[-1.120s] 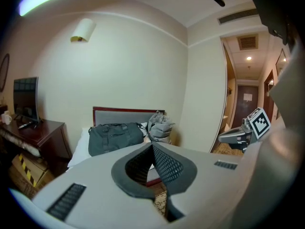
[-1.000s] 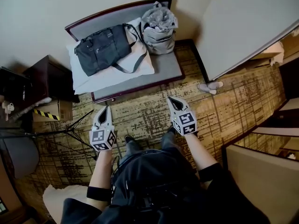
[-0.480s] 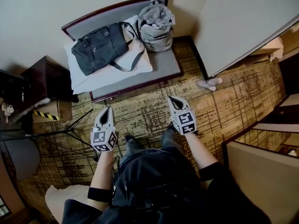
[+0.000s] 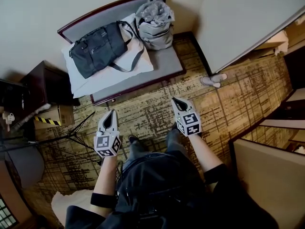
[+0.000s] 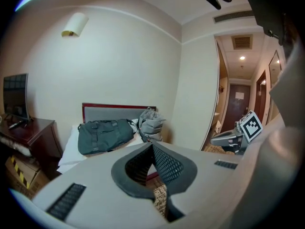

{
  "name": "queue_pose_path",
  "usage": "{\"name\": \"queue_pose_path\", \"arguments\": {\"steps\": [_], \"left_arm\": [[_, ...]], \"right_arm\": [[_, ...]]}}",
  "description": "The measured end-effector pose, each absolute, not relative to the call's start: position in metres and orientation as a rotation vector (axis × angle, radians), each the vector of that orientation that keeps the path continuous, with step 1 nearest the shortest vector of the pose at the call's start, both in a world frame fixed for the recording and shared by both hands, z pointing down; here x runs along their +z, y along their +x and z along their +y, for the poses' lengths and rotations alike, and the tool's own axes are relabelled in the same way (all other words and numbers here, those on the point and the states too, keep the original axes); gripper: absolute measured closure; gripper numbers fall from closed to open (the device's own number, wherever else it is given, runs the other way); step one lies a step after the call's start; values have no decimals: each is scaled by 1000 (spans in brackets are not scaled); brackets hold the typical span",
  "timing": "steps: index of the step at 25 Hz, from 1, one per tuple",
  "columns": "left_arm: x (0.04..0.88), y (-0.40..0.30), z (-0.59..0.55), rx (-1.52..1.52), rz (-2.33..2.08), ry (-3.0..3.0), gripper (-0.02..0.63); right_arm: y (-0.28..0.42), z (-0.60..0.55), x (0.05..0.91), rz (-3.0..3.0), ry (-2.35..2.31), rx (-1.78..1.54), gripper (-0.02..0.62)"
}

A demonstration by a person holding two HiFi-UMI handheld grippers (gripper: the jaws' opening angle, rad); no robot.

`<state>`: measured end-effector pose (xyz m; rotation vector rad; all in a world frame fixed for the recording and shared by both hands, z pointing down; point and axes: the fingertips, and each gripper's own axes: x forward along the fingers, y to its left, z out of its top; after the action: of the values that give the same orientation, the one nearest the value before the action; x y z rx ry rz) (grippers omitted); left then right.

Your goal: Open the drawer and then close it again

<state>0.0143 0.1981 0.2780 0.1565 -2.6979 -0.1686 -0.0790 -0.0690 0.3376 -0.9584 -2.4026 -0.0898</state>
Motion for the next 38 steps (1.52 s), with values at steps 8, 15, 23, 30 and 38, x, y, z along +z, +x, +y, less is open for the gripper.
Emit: {"name": "queue_pose_path", "arguments": {"steps": [8,15,23,30,38], "left_arm": [[284,7,182,-118,-2667,231,606],[307,-11,157,-62,-2631,355,606],[380,-54,108,-36,-2589,525,606],[477,-91,57,25,-2583,641,606],[613,-119,22,62,-2553,691,606]], "right_arm": [[-90,-81,361,-2388,-816,296,566],[-108,-113,424,-2290,-475,846,561],[-130,-135,545,-2143,-198,1240,472],[-150,-134,668,-2053,-132,1434,374],[-191,-131,796,-2028,-113,1461,319]]}}
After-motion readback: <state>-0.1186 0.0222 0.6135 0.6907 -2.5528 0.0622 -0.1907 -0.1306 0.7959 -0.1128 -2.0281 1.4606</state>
